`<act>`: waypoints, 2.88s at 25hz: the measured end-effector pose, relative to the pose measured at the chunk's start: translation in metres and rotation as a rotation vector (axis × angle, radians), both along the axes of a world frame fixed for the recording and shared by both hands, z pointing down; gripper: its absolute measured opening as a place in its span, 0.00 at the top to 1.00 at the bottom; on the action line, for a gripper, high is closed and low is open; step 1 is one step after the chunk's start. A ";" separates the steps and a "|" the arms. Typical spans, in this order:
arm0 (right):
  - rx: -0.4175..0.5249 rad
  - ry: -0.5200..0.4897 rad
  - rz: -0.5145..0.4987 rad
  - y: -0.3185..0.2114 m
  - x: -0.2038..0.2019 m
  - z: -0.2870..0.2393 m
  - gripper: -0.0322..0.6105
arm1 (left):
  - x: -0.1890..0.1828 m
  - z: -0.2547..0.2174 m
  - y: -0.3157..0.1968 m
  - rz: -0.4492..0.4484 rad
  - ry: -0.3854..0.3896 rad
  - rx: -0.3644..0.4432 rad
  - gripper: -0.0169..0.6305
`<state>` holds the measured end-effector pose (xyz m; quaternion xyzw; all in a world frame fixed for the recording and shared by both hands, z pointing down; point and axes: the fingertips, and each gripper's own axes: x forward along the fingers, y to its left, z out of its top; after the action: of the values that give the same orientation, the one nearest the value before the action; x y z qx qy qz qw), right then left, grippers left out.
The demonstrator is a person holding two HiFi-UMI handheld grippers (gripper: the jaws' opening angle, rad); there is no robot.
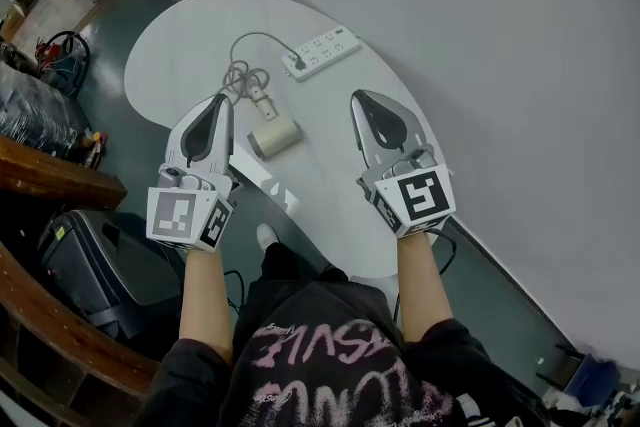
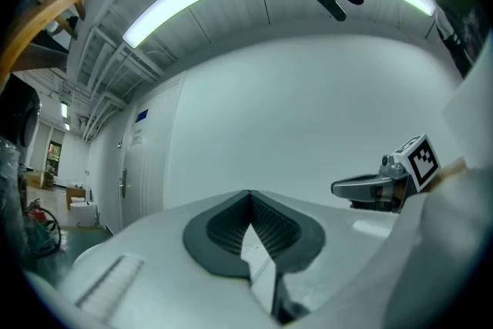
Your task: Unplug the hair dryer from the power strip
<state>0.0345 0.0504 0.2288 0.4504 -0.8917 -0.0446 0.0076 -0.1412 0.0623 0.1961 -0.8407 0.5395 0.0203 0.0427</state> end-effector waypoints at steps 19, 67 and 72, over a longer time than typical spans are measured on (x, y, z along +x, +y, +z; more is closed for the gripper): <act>-0.072 0.053 0.056 -0.056 -0.066 0.028 0.94 | -0.062 0.038 -0.066 0.075 0.039 -0.066 0.97; -0.101 -0.051 0.263 -0.095 0.024 0.040 0.94 | 0.061 0.027 -0.148 0.355 -0.079 -0.073 0.97; -0.114 -0.025 0.298 -0.102 0.019 0.047 0.94 | 0.058 0.036 -0.165 0.391 -0.072 -0.079 0.97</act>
<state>0.0539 -0.0520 0.2759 0.5769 -0.8162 0.0135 0.0286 -0.0827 -0.1029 0.2321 -0.9305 0.3647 -0.0230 0.0240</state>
